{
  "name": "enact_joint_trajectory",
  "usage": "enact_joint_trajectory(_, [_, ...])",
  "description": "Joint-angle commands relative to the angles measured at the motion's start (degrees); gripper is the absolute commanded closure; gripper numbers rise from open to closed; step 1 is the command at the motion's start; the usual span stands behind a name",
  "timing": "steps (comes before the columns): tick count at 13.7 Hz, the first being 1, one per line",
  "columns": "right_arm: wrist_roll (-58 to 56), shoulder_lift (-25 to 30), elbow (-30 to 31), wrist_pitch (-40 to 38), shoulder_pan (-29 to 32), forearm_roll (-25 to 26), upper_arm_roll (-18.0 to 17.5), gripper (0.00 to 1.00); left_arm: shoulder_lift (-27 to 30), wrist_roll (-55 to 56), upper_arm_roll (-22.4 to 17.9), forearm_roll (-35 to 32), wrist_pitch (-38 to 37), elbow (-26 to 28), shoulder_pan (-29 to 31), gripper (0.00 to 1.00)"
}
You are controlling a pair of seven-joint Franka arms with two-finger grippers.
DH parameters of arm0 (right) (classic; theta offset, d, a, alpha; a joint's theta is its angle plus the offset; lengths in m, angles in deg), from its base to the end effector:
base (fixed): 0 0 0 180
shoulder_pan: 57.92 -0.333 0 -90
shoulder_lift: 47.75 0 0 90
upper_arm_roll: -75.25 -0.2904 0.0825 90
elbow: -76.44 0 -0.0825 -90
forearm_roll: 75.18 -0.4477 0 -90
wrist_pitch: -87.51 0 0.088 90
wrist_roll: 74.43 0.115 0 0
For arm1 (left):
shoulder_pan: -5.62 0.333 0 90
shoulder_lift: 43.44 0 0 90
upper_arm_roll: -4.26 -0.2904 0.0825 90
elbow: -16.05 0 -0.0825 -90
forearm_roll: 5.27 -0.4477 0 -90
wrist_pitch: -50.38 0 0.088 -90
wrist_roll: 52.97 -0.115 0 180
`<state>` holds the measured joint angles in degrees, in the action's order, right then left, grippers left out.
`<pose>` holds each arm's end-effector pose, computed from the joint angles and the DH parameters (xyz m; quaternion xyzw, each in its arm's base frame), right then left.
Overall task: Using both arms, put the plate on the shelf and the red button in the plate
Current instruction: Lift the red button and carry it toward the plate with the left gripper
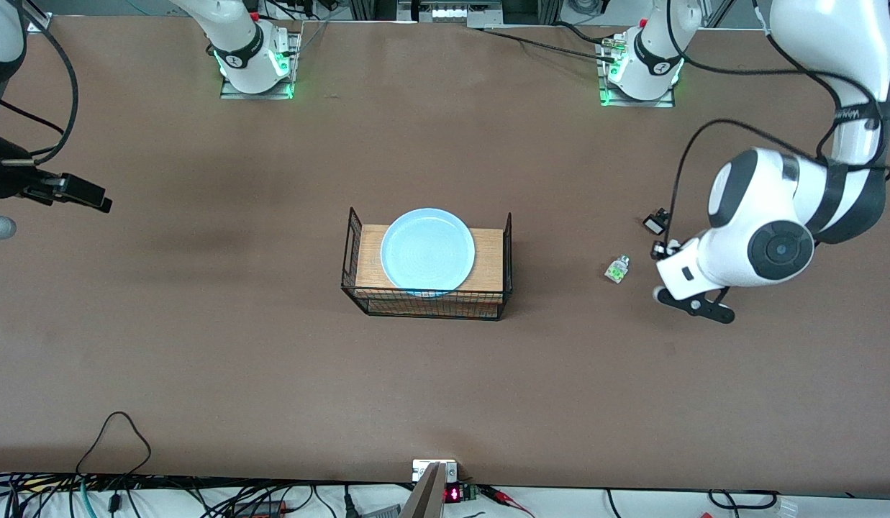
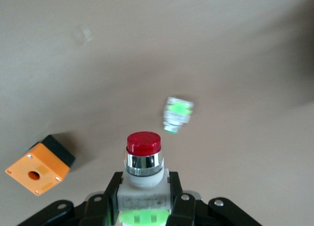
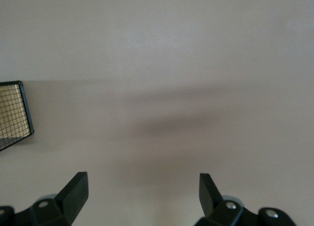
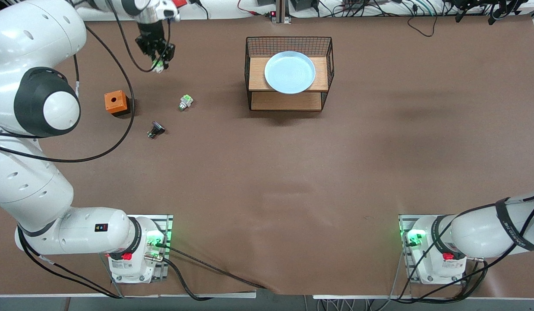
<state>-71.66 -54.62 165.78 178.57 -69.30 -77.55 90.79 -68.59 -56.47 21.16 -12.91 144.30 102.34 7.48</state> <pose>0.6463 -0.0349 0.5253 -0.9972 0.0614 0.0427 0.0051 0.6790 -0.1463 0.3484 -0.9752 0.1691 0.1417 0.0163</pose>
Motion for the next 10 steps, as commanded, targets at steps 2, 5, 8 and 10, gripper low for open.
enact_joint_trajectory(2, [-3.38,2.90,5.22,3.34,1.10,0.09,0.98,0.00,-1.30,7.85,6.37,7.43,-4.01,-7.17,-0.98,0.85])
enact_joint_trajectory(5, [-3.47,4.67,6.90,3.79,-0.04,0.44,0.89,0.00,-1.57,22.34,12.00,9.66,-3.75,-10.59,-4.39,0.85])
enact_joint_trajectory(8, [-2.50,5.20,6.38,2.64,-0.22,0.35,0.81,0.00,-5.07,33.07,11.84,9.31,-0.26,-17.36,-12.73,0.85])
enact_joint_trajectory(10, [-2.41,5.20,6.03,2.64,-0.13,0.18,0.81,0.00,-7.27,36.53,11.67,8.87,5.27,-17.73,-14.77,0.83])
